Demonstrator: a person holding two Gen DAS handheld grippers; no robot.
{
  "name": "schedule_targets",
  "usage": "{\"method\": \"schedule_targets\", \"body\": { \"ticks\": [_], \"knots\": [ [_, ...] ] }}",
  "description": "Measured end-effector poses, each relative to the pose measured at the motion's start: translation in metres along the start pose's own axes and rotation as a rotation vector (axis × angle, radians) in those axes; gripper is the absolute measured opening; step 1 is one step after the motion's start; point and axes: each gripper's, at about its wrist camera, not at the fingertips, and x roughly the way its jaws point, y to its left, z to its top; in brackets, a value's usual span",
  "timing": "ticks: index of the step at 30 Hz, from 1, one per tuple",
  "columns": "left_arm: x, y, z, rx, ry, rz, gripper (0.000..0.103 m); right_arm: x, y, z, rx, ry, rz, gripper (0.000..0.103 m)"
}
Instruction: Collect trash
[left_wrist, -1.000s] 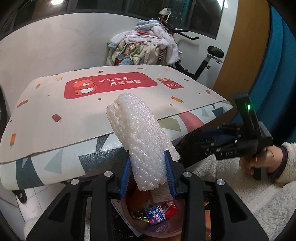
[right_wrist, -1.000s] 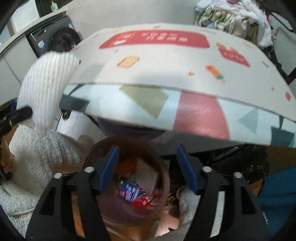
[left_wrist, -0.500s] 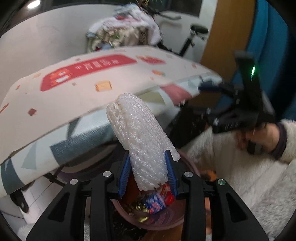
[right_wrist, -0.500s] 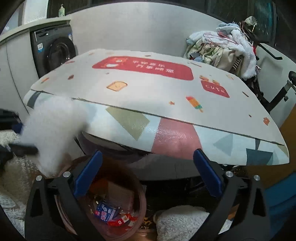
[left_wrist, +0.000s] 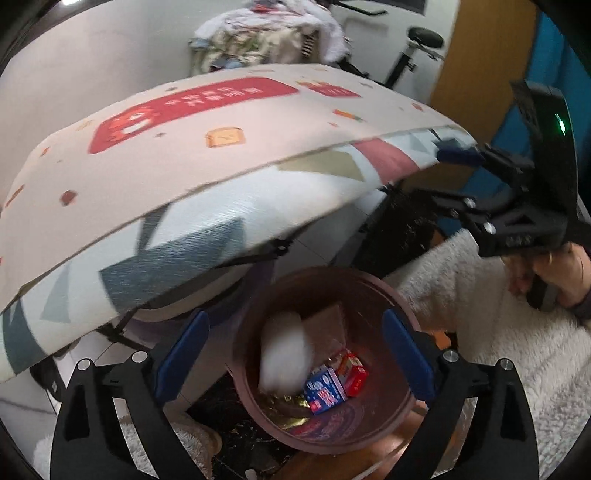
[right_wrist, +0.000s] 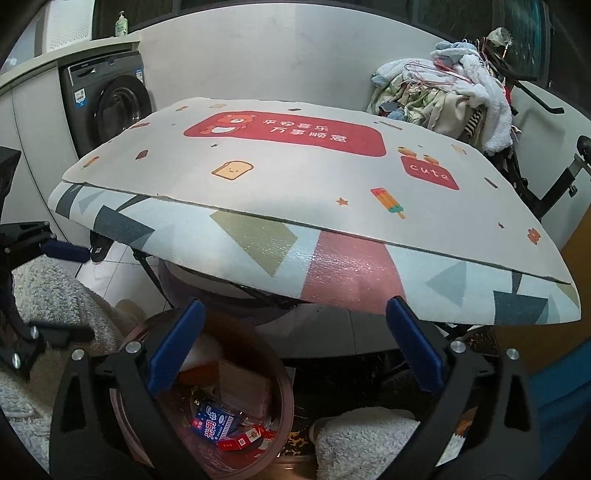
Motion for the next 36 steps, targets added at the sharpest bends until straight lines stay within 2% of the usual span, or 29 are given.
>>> {"method": "schedule_targets", "body": {
  "ticks": [10,21,25,29,31,36],
  "knots": [
    [-0.031,0.026,0.005,-0.14,-0.14,0.069,0.096,0.004,0.006,-0.001,-0.022,0.017,-0.005,0.097],
    [-0.035,0.029,0.004,-0.152,-0.155,0.075,0.096,0.006,0.007,-0.002,-0.03,0.026,-0.009,0.097],
    [-0.041,0.03,0.009,-0.155,-0.17,0.126,0.096,0.005,0.005,0.002,-0.018,0.033,-0.02,0.097],
    [-0.068,0.033,0.03,-0.149,-0.243,0.221,0.097,-0.013,-0.003,0.029,0.013,0.008,0.003,0.097],
    [-0.086,0.034,0.043,-0.15,-0.298,0.234,0.097,-0.03,-0.005,0.052,-0.002,-0.028,-0.051,0.097],
    [-0.139,0.031,0.08,-0.148,-0.437,0.268,0.097,-0.076,-0.014,0.099,0.051,-0.123,-0.054,0.097]
  ]
}}
